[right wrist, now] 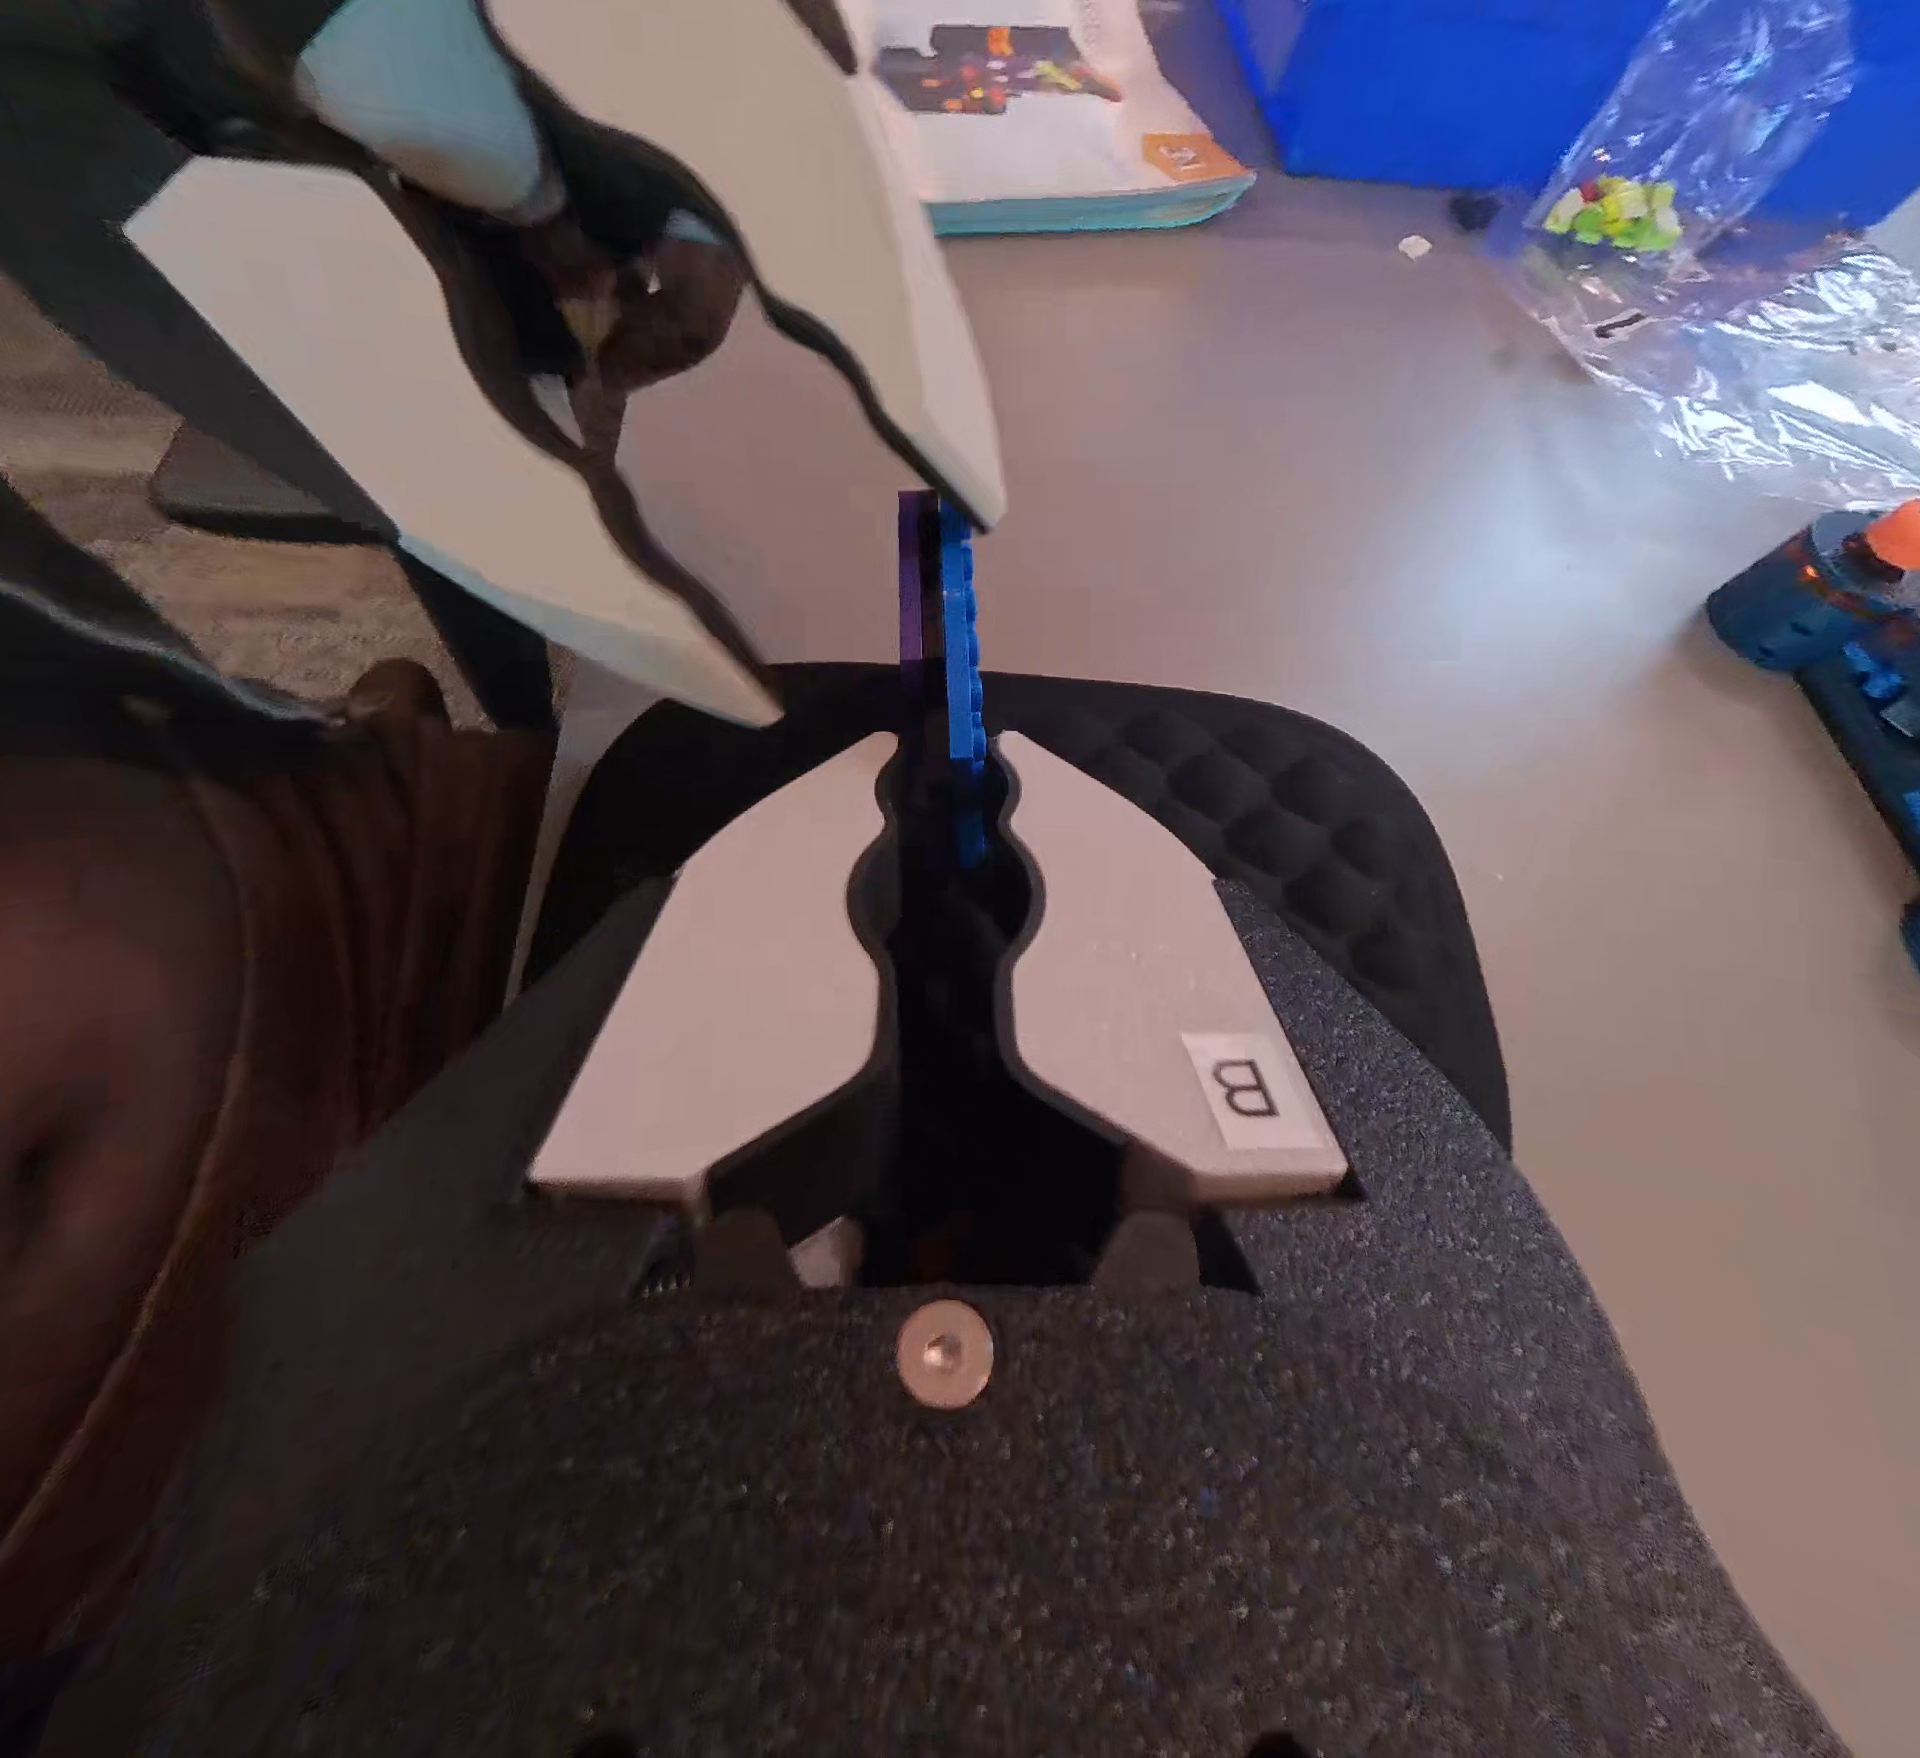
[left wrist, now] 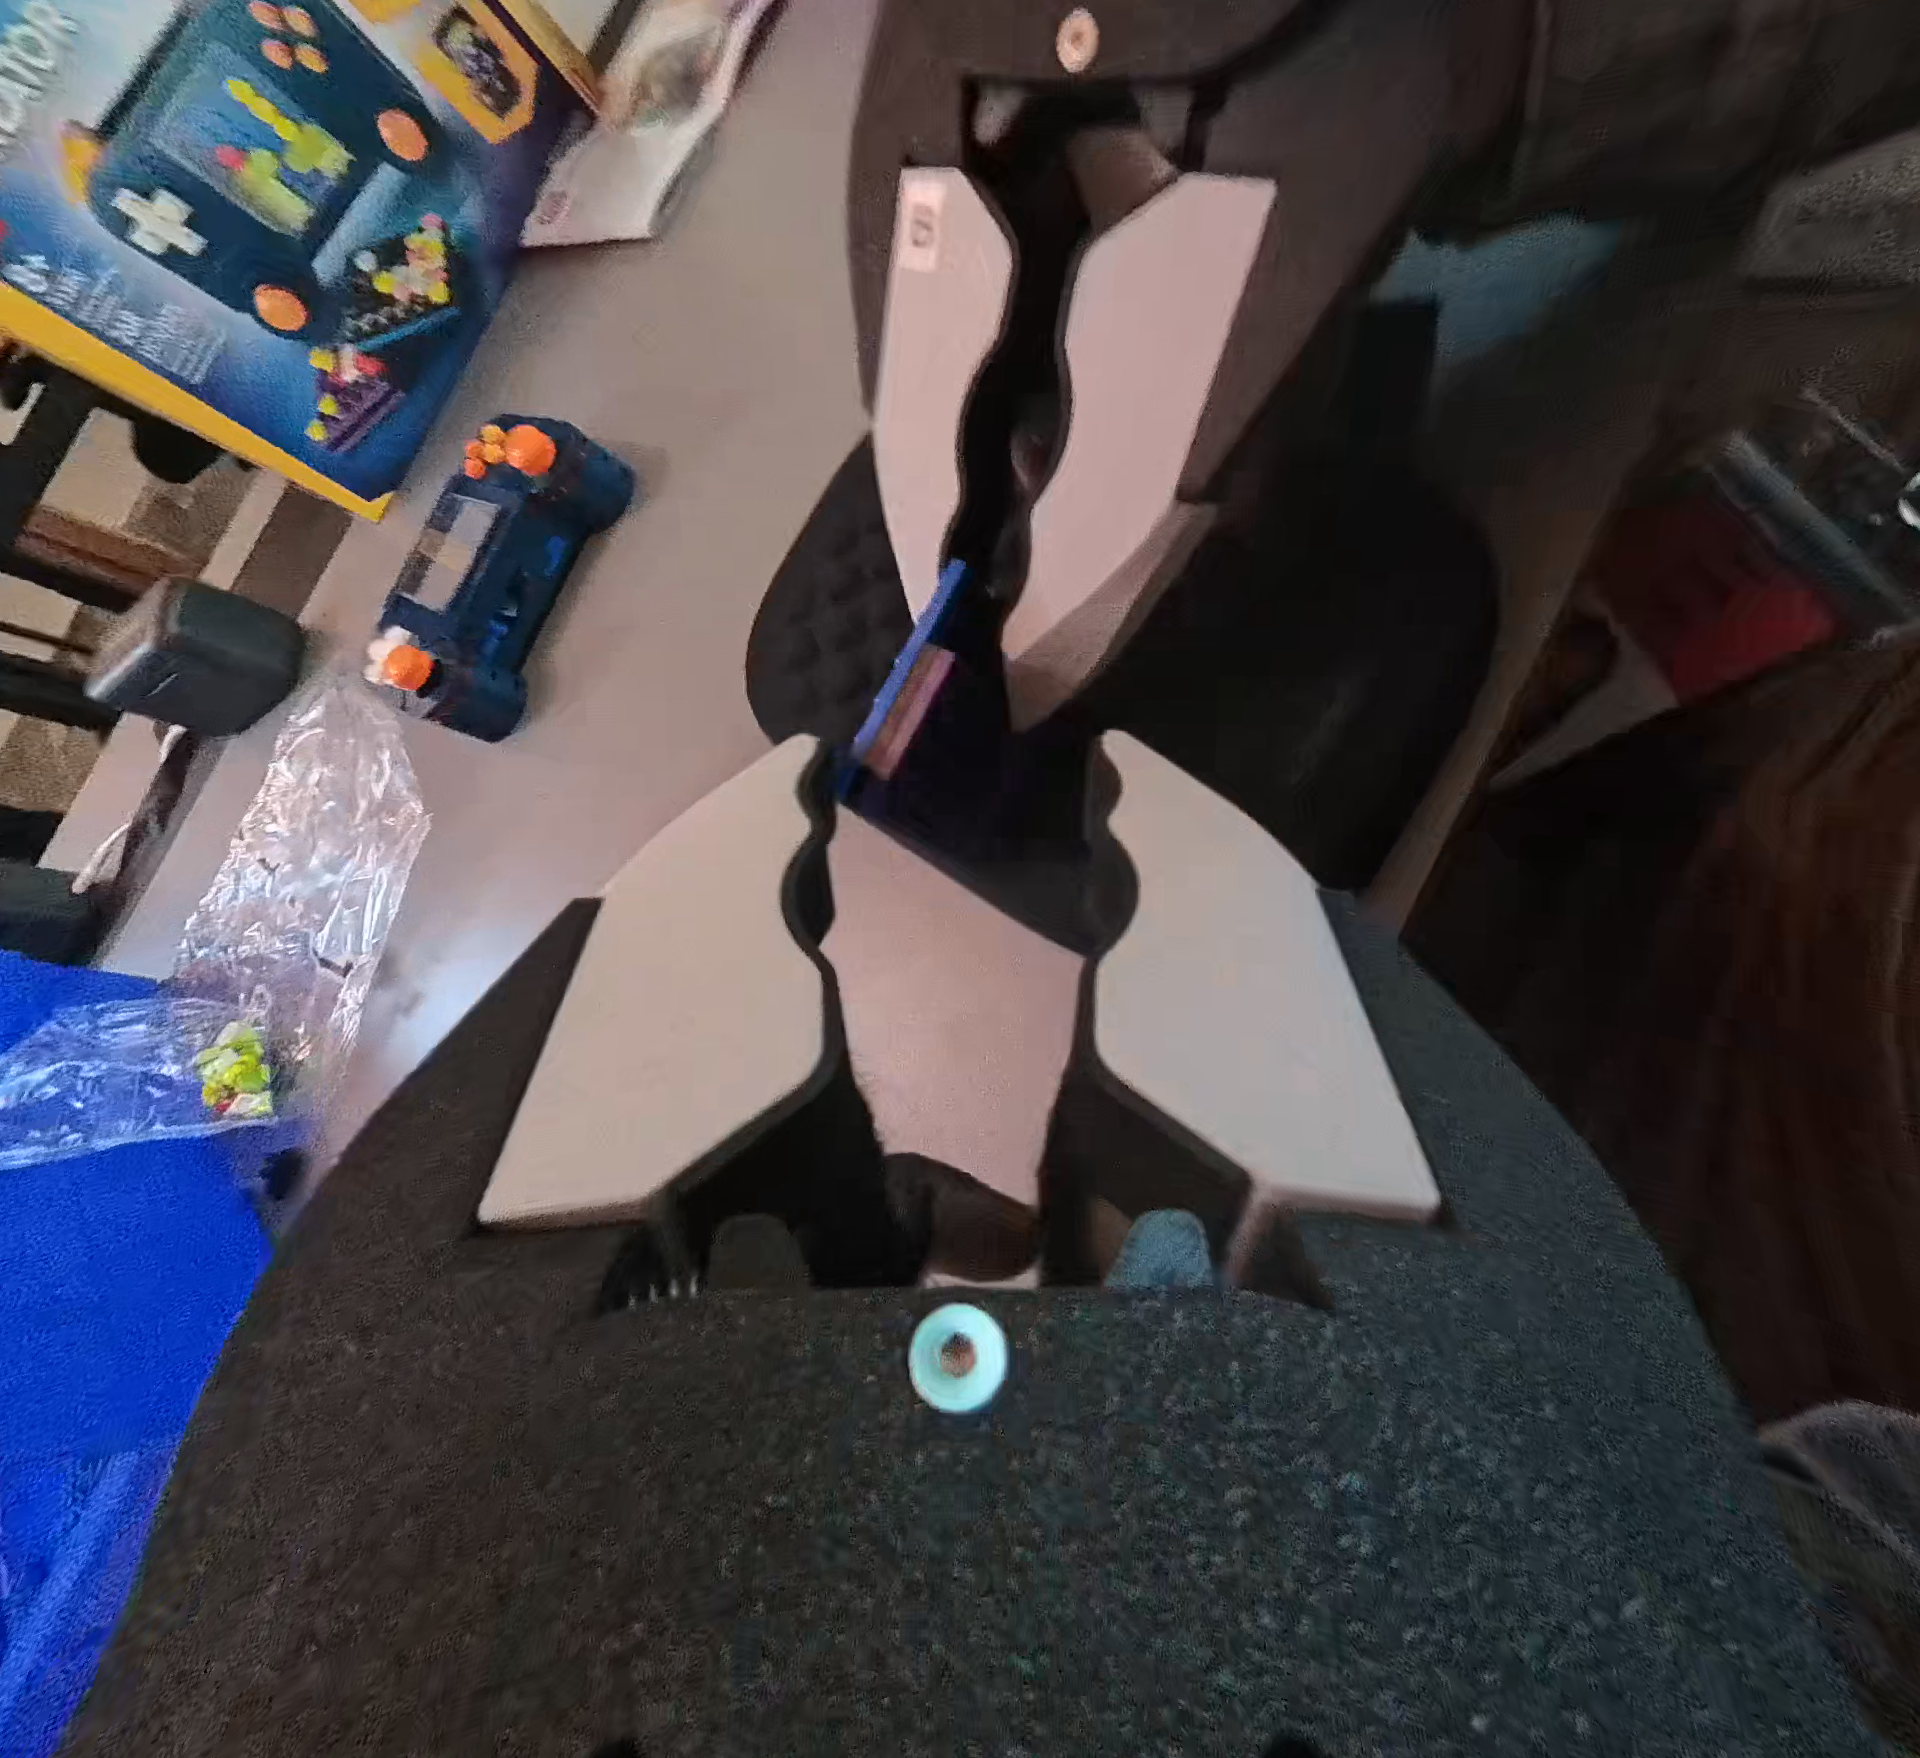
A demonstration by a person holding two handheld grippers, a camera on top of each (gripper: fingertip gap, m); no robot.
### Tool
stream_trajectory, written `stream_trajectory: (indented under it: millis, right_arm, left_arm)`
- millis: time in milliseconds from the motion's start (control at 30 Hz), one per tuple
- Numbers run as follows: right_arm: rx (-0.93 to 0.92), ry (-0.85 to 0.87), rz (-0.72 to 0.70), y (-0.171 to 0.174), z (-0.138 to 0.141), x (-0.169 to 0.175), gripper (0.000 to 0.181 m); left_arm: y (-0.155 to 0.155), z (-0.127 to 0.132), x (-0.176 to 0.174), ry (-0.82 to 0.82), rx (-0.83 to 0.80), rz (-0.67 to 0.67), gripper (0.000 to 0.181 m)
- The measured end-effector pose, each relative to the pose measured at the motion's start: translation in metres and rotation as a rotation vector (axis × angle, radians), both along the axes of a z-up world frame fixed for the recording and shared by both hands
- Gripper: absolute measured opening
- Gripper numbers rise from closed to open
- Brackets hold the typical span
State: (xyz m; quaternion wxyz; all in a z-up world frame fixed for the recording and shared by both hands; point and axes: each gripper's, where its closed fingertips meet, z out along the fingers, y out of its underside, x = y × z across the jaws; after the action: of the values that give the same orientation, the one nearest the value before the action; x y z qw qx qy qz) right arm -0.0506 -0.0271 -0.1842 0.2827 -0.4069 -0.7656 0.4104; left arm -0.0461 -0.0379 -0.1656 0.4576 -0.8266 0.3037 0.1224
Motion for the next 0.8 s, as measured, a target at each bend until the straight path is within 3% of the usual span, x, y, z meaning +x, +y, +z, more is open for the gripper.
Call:
stream_trajectory:
  millis: [33,100,167,267,300,400,467,533,633,800]
  right_arm:
    - [0.023,-0.012,0.046,-0.001,-0.001,0.002,0.014]
    - [0.082,-0.013,0.140,-0.003,-0.001,0.003,0.014]
    - [0.116,-0.029,0.208,-0.002,-0.001,0.005,0.013]
    - [0.166,-0.050,0.285,0.001,-0.001,0.007,0.013]
    - [0.177,-0.057,0.315,0.001,-0.001,0.008,0.013]
    - [0.188,-0.056,0.324,0.004,-0.002,0.004,0.013]
    - [0.171,-0.038,0.244,0.011,0.000,0.000,0.015]
    - [0.150,-0.008,0.064,0.025,0.003,-0.002,0.028]
    - [0.035,0.071,-0.117,0.027,0.009,0.008,0.022]
    - [-0.026,0.088,-0.263,0.021,0.007,0.011,0.013]
  left_arm:
    - [-0.001,-0.008,0.000,0.030,-0.051,-0.024,0.052]
    - [0.002,-0.019,-0.003,0.087,-0.094,-0.060,0.046]
    - [0.007,-0.014,-0.001,0.093,-0.069,-0.092,0.033]
    - [0.010,0.002,0.006,-0.017,-0.059,-0.111,0.032]
    - [0.010,0.002,0.005,-0.031,-0.075,-0.109,0.033]
    - [0.013,-0.006,-0.001,0.010,-0.124,-0.109,0.014]
    - [0.015,-0.005,-0.002,-0.057,-0.132,-0.074,0.011]
    - [0.017,-0.006,-0.004,-0.149,-0.142,-0.022,0.011]
    - [0.017,-0.007,-0.005,-0.184,-0.133,0.007,0.011]
    - [0.021,-0.008,-0.002,-0.182,-0.102,0.032,0.011]
